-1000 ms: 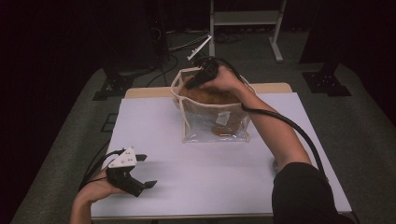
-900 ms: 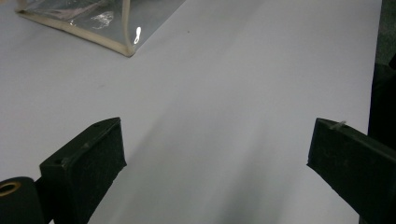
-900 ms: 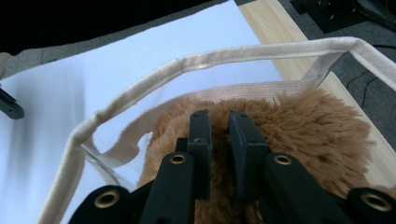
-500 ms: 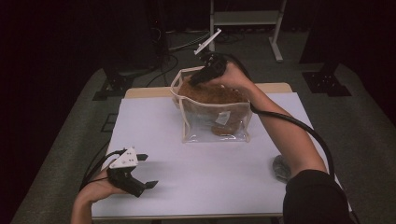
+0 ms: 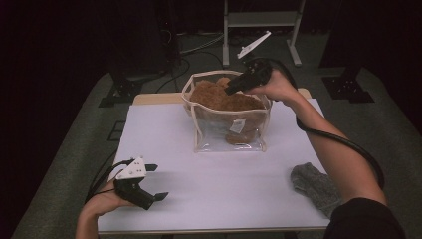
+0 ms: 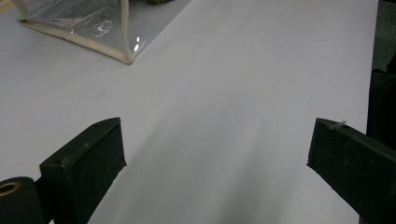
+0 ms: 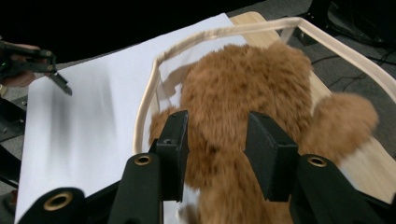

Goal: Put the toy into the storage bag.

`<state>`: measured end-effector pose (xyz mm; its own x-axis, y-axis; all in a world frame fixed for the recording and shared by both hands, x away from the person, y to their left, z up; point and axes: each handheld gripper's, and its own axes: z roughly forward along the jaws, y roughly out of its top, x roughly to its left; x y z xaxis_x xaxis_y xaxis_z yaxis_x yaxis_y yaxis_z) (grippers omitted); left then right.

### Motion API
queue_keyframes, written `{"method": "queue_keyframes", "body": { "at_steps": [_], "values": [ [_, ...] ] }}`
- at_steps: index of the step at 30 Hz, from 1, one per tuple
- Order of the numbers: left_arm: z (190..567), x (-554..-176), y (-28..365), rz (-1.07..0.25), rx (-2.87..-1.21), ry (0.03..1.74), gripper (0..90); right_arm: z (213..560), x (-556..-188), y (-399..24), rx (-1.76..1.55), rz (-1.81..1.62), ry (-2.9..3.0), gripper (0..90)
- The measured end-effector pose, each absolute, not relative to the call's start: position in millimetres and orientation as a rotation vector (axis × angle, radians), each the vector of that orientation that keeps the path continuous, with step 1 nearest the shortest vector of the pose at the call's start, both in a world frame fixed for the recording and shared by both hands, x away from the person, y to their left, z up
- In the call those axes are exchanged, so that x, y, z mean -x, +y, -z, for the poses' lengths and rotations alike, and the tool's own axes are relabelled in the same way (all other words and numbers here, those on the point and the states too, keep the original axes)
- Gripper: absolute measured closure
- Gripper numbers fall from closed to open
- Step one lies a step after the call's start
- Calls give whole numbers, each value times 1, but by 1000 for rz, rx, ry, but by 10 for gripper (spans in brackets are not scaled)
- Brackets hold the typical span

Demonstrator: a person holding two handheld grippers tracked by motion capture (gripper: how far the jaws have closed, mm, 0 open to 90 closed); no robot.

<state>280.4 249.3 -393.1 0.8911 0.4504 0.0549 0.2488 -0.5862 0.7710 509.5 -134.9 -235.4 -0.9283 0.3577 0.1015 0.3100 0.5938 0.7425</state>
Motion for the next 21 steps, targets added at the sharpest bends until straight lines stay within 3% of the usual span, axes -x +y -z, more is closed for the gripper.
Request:
{"method": "queue_keyframes", "body": {
  "at_steps": [21],
  "values": [
    [393, -279, 250, -310, -2201, 511, 33, 238, -465, -224, -706, -1398, 2654, 542]
  ]
}}
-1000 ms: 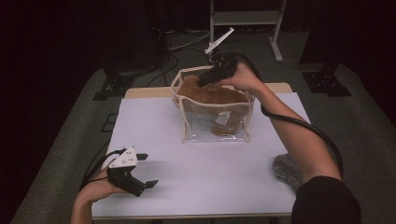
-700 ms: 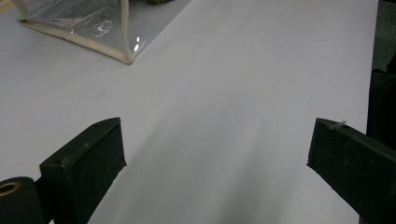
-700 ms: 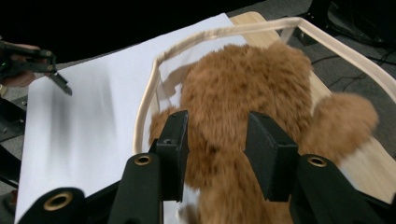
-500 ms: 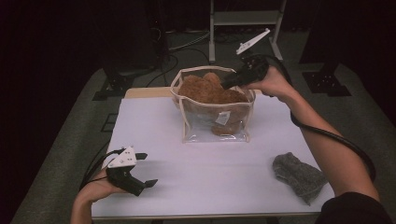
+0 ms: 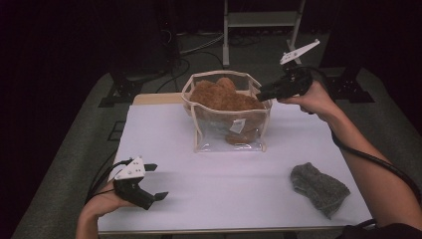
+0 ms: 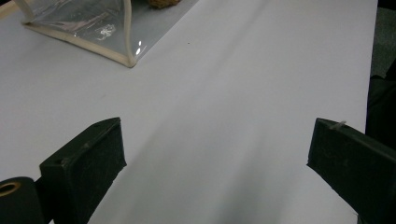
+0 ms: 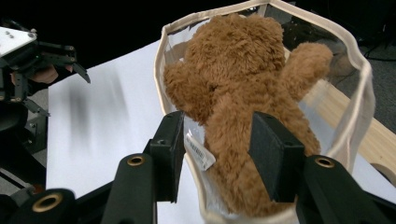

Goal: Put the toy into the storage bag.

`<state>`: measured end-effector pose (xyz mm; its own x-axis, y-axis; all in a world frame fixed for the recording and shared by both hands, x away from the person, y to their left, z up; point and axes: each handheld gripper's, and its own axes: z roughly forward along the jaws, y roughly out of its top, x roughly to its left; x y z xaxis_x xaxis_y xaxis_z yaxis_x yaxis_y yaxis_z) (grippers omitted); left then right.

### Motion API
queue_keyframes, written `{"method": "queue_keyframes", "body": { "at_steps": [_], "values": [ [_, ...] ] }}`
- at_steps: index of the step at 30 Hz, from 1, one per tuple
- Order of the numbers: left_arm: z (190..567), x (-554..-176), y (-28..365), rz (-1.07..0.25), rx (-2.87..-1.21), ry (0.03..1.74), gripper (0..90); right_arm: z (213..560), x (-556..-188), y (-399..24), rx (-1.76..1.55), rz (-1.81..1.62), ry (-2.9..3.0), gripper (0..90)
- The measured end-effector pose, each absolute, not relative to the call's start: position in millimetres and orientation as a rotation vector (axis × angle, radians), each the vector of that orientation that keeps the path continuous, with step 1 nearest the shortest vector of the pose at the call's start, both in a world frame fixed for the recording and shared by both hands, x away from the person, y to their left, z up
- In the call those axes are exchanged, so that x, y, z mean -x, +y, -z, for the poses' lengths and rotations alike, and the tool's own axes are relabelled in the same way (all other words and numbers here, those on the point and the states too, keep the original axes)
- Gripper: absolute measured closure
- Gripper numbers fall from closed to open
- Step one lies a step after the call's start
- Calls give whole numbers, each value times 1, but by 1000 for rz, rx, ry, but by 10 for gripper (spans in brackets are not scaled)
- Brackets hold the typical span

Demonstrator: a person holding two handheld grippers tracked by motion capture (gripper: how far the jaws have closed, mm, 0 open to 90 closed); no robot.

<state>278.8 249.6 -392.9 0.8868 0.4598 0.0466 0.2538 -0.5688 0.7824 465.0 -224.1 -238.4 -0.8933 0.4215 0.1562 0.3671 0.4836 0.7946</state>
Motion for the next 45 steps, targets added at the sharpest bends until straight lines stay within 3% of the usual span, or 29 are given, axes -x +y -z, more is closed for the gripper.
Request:
{"method": "queue_keyframes", "body": {
  "at_steps": [23, 45],
  "values": [
    [396, -280, 252, -310, -2181, 526, 33, 271, -428, -296, -884, -1455, 2563, 484],
    [397, -280, 254, -308, -2166, 541, 33, 310, -410, -316, -985, -1474, 2562, 433]
  ]
}}
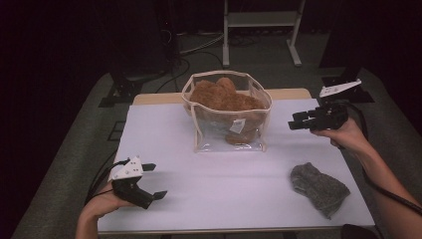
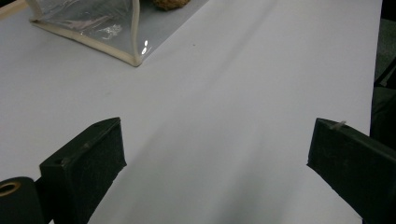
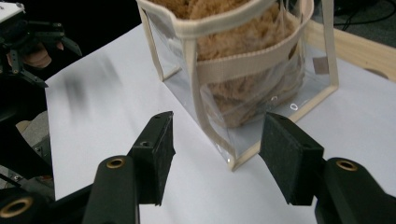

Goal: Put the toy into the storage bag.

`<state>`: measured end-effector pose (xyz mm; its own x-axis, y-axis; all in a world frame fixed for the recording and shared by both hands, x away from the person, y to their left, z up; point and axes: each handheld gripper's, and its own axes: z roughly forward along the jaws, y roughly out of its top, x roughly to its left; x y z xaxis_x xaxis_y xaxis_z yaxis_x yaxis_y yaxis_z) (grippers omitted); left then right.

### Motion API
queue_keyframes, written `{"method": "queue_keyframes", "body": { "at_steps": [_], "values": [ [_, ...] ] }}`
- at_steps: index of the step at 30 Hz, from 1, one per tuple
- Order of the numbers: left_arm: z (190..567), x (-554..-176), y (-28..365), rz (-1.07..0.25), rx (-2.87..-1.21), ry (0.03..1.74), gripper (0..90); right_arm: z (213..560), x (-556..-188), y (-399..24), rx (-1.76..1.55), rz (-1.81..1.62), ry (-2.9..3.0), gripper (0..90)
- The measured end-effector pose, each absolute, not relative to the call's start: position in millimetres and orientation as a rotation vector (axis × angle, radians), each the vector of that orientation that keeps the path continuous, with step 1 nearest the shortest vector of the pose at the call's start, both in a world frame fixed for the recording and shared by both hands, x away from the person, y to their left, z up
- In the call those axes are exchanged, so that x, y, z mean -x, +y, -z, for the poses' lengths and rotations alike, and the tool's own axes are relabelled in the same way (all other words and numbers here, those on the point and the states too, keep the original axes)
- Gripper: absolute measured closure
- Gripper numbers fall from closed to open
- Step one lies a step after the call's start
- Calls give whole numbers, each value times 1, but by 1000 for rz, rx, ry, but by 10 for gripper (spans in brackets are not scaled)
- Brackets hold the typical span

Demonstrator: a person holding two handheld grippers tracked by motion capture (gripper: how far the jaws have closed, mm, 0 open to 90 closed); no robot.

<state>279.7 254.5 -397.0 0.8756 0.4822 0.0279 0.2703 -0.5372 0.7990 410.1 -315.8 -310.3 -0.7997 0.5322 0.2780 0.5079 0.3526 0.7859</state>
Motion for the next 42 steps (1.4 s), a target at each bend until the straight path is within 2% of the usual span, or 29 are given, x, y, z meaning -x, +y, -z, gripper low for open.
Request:
{"method": "queue_keyframes", "body": {
  "at_steps": [20, 42],
  "values": [
    [396, -279, 253, -313, -2166, 531, 33, 356, -388, -341, -1103, -1530, 2528, 403],
    [397, -279, 249, -313, -2165, 532, 32, 391, -363, -360, -1194, -1568, 2510, 390]
  ]
}}
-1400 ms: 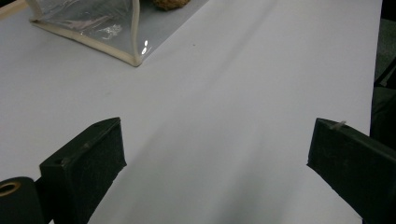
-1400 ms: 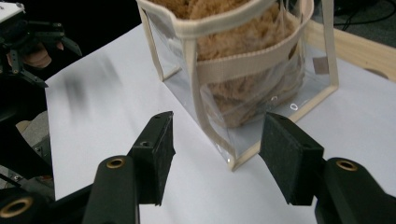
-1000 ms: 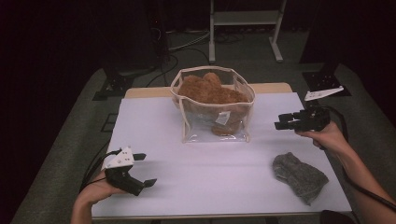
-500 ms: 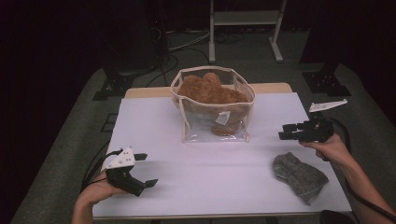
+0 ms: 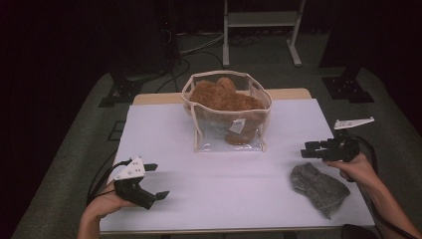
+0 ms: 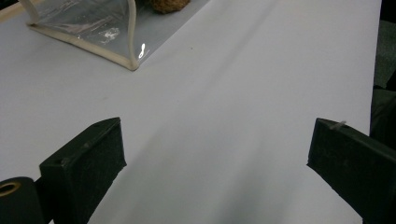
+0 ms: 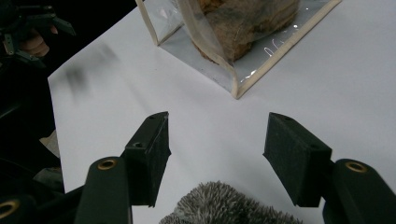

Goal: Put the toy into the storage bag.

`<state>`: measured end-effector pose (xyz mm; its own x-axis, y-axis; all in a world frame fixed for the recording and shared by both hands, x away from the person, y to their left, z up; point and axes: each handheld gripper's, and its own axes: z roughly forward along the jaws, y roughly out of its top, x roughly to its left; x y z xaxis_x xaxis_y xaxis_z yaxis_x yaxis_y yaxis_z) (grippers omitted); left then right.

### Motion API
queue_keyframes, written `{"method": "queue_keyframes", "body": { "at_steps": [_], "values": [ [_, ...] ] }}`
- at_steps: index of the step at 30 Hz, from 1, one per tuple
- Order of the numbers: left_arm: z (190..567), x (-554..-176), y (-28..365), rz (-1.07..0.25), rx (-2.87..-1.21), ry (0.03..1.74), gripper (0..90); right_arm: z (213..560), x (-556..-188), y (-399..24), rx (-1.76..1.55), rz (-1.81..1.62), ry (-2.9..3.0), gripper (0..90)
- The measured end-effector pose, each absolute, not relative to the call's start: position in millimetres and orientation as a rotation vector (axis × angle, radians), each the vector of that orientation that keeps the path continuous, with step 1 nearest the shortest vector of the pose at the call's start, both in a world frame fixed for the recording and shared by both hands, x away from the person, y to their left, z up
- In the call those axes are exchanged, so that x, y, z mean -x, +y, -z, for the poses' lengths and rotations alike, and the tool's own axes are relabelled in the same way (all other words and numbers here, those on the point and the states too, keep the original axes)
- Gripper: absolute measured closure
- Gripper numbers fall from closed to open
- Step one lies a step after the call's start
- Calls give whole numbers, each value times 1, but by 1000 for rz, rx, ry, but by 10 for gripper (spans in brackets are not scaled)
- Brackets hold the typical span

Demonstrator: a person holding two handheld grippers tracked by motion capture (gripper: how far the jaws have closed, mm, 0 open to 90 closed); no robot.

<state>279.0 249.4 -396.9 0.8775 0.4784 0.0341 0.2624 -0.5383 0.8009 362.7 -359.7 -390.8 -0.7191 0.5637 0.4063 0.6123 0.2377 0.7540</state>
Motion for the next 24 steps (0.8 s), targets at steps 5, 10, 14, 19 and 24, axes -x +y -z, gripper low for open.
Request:
{"method": "queue_keyframes", "body": {
  "at_steps": [5, 10, 14, 19, 24],
  "values": [
    [397, -279, 249, -312, -2159, 534, 32, 395, -359, -364, 1172, 1522, -2421, 390],
    [397, -279, 249, -312, -2161, 532, 32, 400, -354, -368, 1190, 1526, -2402, 385],
    [397, -279, 249, -312, -2156, 529, 32, 406, -349, -371, 1200, 1533, -2388, 383],
    [398, -279, 250, -314, -2143, 538, 32, 412, -338, -376, 1205, 1556, -2363, 375],
    [398, -280, 249, -323, -2147, 531, 32, 419, -331, -382, 1226, 1555, -2348, 354]
  ]
}}
